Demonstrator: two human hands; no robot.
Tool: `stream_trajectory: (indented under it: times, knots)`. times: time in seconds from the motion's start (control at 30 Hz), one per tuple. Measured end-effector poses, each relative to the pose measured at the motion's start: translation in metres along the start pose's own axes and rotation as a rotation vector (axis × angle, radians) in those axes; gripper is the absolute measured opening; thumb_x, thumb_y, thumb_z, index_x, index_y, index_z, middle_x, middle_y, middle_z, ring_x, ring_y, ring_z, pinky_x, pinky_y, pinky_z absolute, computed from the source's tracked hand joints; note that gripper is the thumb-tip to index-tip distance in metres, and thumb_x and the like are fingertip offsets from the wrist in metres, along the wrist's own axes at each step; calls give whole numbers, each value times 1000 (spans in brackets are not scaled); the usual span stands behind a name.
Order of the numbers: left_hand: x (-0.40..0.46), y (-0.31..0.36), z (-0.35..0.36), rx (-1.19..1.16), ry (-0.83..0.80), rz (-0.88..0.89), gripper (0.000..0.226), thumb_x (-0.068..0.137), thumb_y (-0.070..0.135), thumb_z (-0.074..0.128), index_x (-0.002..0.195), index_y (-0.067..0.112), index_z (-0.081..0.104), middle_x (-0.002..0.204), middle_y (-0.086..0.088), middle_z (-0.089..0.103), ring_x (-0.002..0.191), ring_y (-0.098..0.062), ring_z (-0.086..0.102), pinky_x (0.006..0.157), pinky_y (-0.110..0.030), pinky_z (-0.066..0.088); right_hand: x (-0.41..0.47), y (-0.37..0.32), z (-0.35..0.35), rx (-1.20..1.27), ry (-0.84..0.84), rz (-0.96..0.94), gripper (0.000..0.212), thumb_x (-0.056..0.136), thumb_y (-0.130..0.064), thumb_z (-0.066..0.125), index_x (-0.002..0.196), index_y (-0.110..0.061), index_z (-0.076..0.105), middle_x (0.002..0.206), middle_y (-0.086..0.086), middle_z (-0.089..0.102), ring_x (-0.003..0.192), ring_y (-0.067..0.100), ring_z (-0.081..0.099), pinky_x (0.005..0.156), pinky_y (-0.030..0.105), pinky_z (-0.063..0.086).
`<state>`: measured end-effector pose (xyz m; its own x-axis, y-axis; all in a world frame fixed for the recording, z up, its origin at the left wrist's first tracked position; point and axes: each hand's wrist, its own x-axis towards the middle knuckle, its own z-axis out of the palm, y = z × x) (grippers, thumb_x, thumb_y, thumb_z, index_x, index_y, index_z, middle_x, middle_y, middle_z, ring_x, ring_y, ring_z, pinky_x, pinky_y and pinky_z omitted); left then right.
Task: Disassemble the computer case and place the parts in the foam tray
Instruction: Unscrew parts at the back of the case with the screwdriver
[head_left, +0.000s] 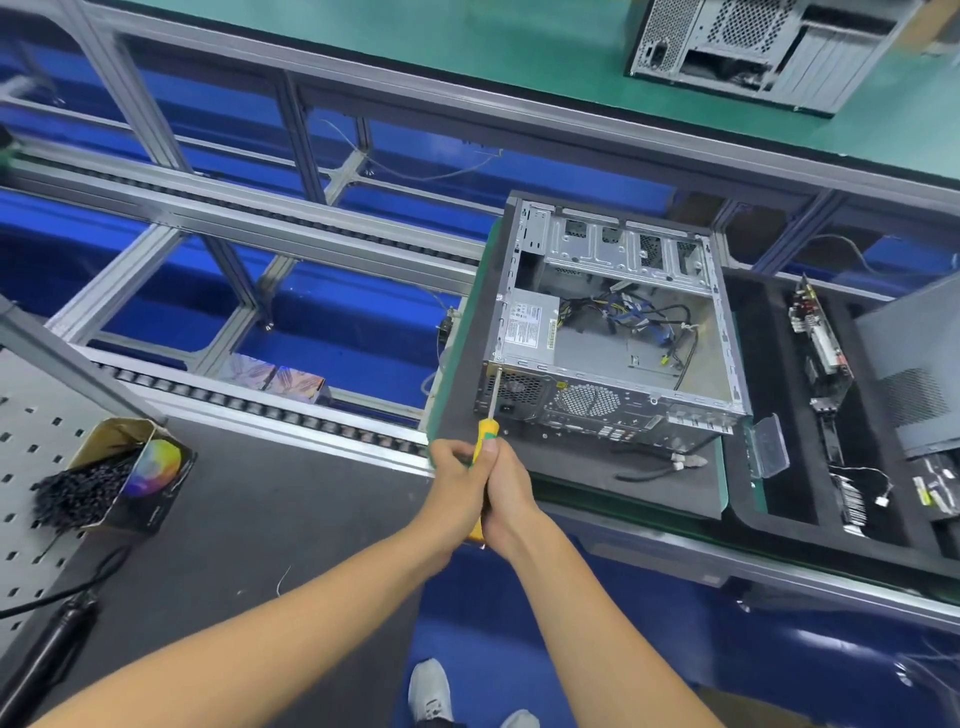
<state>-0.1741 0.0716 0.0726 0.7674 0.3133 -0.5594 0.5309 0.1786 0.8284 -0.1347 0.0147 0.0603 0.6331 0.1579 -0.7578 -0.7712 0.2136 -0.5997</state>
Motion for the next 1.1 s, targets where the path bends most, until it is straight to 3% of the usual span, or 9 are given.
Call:
stream_trajectory:
  times: [0.1, 0.17, 0.27, 0.4, 0.6, 0.73, 0.9, 1.0, 1.1]
  knots:
    - [6, 6, 3, -28, 18, 77, 26, 106, 43, 51, 115, 22, 38, 107, -1, 64, 90, -1, 63, 62, -14, 46, 4, -11, 4, -48, 11, -75, 17, 83, -34, 50, 75, -20, 47, 74, 2, 51, 71, 20, 53, 67, 30, 44]
    - [10, 8, 5, -39, 11, 130, 23, 107, 36, 50, 115, 19, 37, 99, -4, 64, 80, -7, 62, 63, -18, 47, 12, -24, 6, -42, 53, -256, 12, 80, -28, 51, 88, -20, 51, 89, 4, 55, 82, 22, 58, 73, 35, 49]
    - [13, 8, 2, -3, -10, 139, 21, 107, 38, 50, 107, 20, 38, 81, -7, 52, 61, -11, 51, 53, -27, 44, 23, -52, 5, -154, 49, -535, 25, 90, -11, 44, 105, -24, 58, 108, 6, 62, 93, 22, 66, 76, 33, 53]
    - [13, 7, -3, -83, -56, 97, 21, 106, 41, 51, 102, 23, 40, 79, -6, 50, 59, -13, 50, 47, -30, 42, 41, -78, -9, -571, 58, -747, 39, 96, -2, 38, 105, -16, 73, 102, -3, 74, 96, 11, 69, 87, 36, 57]
    - [14, 5, -8, -219, -77, -5, 18, 106, 37, 53, 106, 19, 52, 92, -9, 57, 66, -17, 57, 43, -25, 37, 56, -86, -16, -874, 18, -822, 43, 96, -6, 39, 110, -15, 79, 105, -4, 77, 100, 7, 70, 97, 37, 55]
    - [17, 0, -9, -196, -129, 8, 18, 102, 32, 63, 112, 21, 51, 107, -13, 52, 78, -21, 58, 44, -24, 39, 60, -79, -12, -748, 59, -808, 45, 96, -15, 35, 104, -15, 80, 101, -4, 77, 97, 11, 71, 93, 44, 58]
    - [16, -9, -12, -105, -191, 44, 42, 89, 15, 78, 115, 29, 49, 118, -11, 53, 65, -19, 56, 56, -31, 49, 63, -73, -6, -736, 153, -867, 45, 94, -19, 35, 98, -17, 80, 94, -7, 77, 92, 8, 71, 88, 43, 59]
    - [15, -12, -10, -245, -150, 34, 38, 93, 16, 76, 123, 24, 55, 112, -17, 62, 71, -17, 69, 65, -29, 56, 65, -73, -5, -726, 163, -871, 44, 95, -15, 36, 95, -16, 80, 92, -8, 77, 90, 8, 71, 88, 44, 59]
    - [15, -14, -6, -382, -56, 2, 31, 101, 20, 64, 128, 22, 50, 108, -12, 69, 84, -16, 77, 57, -28, 58, 64, -69, -4, -705, 170, -888, 44, 94, -14, 36, 97, -14, 80, 90, -5, 77, 86, 13, 71, 86, 45, 58]
